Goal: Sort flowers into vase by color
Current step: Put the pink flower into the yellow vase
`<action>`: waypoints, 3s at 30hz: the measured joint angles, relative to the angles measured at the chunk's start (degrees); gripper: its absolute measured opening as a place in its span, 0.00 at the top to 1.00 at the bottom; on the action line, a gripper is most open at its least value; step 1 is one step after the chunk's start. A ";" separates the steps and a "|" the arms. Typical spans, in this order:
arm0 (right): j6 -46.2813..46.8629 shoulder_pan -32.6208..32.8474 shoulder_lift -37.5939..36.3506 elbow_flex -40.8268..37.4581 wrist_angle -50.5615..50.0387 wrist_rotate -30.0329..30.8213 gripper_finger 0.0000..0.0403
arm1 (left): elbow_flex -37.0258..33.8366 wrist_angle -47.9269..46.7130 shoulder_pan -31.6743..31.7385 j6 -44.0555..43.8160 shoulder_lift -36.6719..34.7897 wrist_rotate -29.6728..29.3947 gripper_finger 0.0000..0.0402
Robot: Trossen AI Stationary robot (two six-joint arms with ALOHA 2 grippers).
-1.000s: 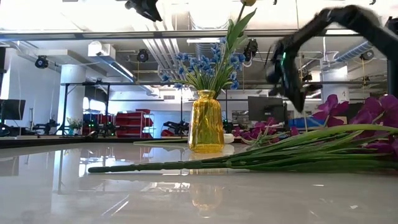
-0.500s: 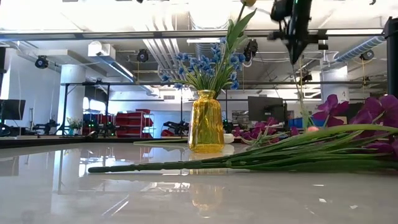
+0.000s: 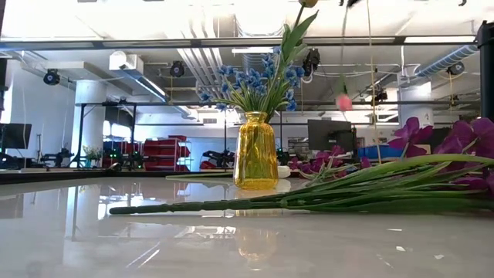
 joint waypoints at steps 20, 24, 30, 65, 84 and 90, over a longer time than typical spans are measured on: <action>-10.73 6.93 2.22 7.38 30.34 -23.81 0.98 | 2.22 12.15 -7.45 -8.33 10.88 4.31 0.41; -11.27 6.93 3.91 7.38 32.05 -26.21 0.98 | 4.88 11.74 -7.57 -7.22 13.87 4.11 0.38; -11.36 6.91 5.42 7.38 32.91 -27.20 0.98 | 10.11 9.04 -7.44 -7.28 18.14 1.03 0.39; -12.19 6.86 5.98 7.45 26.81 -23.82 0.83 | 10.95 -14.29 -5.97 2.89 5.14 -2.03 1.00; 3.85 6.82 -0.56 -19.67 -0.31 -11.67 0.49 | 10.34 -28.98 -5.97 4.83 -6.22 -6.30 1.00; 4.24 6.27 -2.61 -37.83 12.45 -14.80 0.46 | 9.60 -30.25 -5.97 6.91 -7.14 -6.36 1.00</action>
